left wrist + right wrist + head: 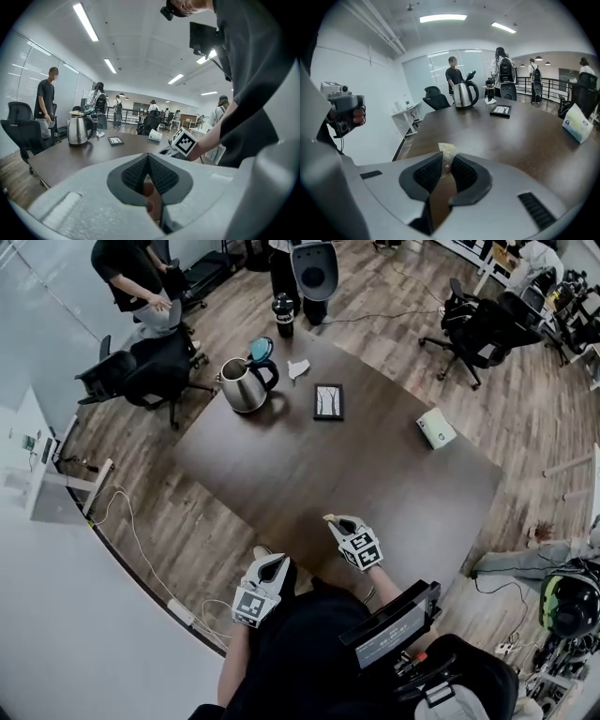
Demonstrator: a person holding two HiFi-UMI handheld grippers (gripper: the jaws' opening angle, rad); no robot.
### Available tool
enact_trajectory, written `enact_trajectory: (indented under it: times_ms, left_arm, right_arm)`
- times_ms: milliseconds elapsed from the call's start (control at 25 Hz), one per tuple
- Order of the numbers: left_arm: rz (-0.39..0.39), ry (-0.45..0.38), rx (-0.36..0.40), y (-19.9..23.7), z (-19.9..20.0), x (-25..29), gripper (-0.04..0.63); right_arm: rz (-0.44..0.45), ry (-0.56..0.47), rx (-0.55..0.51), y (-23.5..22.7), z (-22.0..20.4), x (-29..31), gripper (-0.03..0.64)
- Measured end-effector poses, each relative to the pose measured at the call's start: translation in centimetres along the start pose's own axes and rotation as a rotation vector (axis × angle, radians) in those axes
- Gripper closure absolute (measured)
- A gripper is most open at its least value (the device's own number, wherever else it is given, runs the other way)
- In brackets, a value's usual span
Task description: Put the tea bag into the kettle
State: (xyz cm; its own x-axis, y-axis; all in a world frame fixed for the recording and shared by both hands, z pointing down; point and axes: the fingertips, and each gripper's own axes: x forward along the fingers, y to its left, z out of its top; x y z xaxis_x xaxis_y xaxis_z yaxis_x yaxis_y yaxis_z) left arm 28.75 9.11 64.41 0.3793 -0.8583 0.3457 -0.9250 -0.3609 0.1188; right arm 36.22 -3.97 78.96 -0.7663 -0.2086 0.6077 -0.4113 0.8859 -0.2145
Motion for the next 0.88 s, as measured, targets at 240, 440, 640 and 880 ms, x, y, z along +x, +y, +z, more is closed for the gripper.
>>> enact_trajectory:
  times_ms: [240, 440, 640, 880]
  left_arm:
    - [0.008, -0.016, 0.018, 1.0, 0.7, 0.2, 0.594]
    - [0.073, -0.033, 0.059, 2.1, 1.8, 0.1, 0.594]
    - [0.141, -0.066, 0.106, 3.9, 3.3, -1.0, 0.594]
    - [0.159, -0.116, 0.133, 6.0, 4.3, -2.3, 0.594]
  right_arm:
    - [0.019, -0.124, -0.03, 2.7, 3.9, -2.4, 0.561]
    - [0.033, -0.297, -0.057, 4.9, 8.1, -5.2, 0.561]
    - [0.051, -0.492, -0.111, 8.2, 13.5, -7.9, 0.561]
    - [0.041, -0.56, -0.147, 10.8, 16.1, -7.9, 0.561]
